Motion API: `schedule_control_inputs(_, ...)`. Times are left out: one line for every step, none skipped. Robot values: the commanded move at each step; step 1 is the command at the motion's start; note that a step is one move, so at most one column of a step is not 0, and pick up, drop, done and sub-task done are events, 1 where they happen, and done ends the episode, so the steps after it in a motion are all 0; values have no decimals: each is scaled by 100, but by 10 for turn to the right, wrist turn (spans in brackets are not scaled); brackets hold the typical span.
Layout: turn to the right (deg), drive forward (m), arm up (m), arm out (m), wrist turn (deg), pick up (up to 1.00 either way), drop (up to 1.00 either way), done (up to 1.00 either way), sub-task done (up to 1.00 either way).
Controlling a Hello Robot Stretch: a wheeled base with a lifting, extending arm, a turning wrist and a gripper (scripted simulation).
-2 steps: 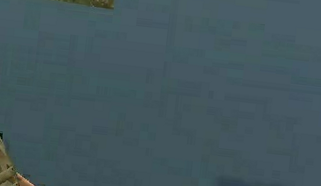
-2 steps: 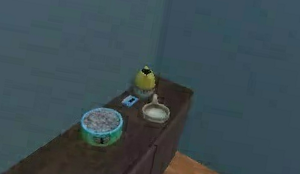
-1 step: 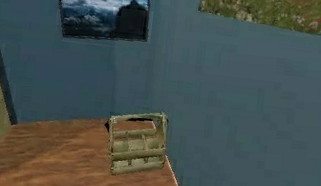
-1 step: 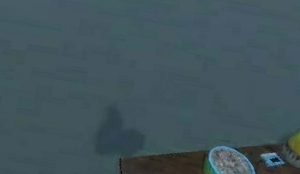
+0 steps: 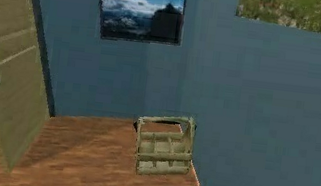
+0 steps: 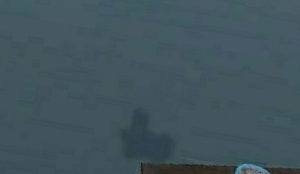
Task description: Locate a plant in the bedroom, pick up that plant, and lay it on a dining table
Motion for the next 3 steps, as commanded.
schedule_control_inputs(450, 0, 0, 0, 0, 0, 0, 0, 0)
schedule_control_inputs(-450, 0, 0, 0, 0, 0, 0, 0, 0)
schedule_control_inputs(-330, 0, 0, 0, 0, 0, 0, 0, 0)
